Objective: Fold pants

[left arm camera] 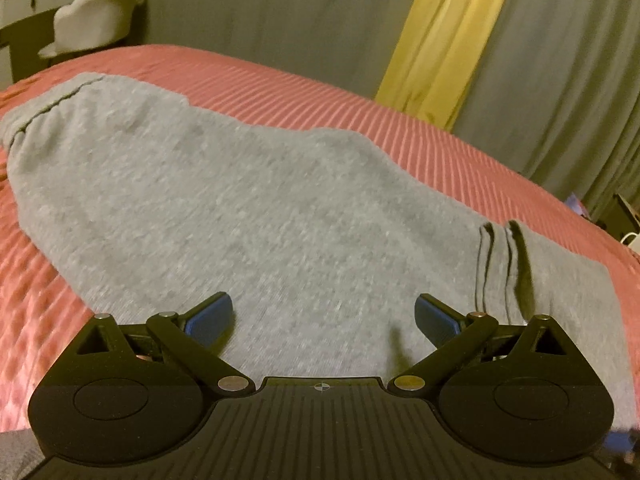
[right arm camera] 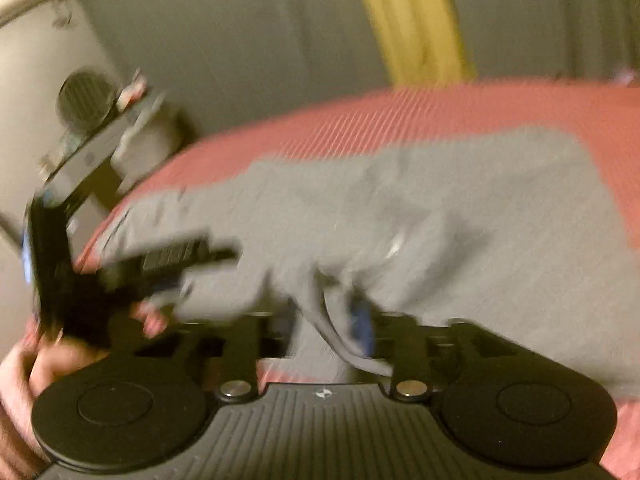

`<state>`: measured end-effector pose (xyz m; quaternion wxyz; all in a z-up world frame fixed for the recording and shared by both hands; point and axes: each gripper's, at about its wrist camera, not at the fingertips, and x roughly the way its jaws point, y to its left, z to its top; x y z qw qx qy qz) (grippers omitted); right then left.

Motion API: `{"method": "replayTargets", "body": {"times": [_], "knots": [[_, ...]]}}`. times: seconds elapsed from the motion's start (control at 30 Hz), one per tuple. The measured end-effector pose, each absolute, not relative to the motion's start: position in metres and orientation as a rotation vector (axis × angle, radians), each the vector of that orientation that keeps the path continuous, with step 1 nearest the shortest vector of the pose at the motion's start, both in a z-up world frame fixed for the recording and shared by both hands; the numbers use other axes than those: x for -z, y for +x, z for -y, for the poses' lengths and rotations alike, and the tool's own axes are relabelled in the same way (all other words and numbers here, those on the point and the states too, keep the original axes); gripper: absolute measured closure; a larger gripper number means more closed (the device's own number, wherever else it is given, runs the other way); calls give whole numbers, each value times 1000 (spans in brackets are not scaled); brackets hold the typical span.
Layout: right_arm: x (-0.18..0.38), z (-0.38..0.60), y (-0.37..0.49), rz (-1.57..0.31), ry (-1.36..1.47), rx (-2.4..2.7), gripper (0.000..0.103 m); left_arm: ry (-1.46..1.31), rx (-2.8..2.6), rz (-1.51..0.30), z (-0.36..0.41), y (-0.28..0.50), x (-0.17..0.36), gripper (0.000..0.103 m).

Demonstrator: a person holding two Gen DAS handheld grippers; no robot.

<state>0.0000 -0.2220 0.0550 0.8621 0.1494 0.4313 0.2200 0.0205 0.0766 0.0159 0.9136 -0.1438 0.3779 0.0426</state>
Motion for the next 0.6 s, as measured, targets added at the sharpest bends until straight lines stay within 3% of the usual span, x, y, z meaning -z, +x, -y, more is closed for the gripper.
{"method": "replayTargets", "body": {"times": [0.1,0.23,0.3,0.47,0.53,0.6], "knots": [[-57,230,-11,-869,343,-496,56,-282,-65,-773,-73,19,-17,2],[-69,276,-14,-802,379,-321,22,-220,82,-758,-52,20,-27,2],[-71,302,-14,-782,371,-209,12,-188,157,-746,-35,21,-34,2],[-49,351,-17,-797,517,-31,11,-189,344,-823,6,29,-31,2],[-45,368,-23,-768,585,15,11,-170,372,-871,19,32,-23,9],[-42,368,-20,-769,575,42,11,-117,378,-931,30,35,-14,33]]}}
